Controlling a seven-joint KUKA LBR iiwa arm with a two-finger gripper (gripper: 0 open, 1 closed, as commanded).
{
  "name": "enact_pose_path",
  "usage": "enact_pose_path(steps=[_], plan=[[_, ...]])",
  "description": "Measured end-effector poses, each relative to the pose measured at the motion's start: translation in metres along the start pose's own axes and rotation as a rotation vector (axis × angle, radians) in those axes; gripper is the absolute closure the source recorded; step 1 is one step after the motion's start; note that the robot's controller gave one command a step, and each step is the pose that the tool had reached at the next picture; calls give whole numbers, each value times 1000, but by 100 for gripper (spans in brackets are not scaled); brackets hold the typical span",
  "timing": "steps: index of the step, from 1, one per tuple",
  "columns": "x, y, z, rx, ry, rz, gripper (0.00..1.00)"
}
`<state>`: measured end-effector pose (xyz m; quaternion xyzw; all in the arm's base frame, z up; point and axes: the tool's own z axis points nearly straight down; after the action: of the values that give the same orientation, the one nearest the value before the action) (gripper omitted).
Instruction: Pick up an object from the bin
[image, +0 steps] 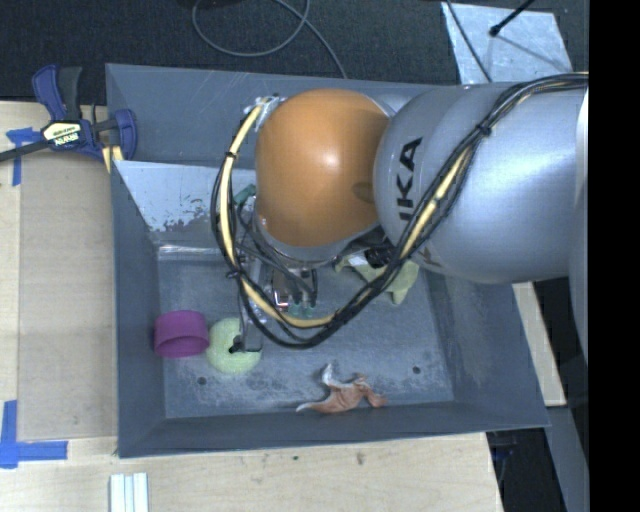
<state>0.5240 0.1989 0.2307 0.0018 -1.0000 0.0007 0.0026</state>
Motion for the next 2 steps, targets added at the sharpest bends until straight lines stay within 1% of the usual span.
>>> enact_pose_path(steps=[1, 2], plan=[[-2, -1, -5, -3, -8, 4, 0], [-15, 17, 57, -5, -13, 74, 0]])
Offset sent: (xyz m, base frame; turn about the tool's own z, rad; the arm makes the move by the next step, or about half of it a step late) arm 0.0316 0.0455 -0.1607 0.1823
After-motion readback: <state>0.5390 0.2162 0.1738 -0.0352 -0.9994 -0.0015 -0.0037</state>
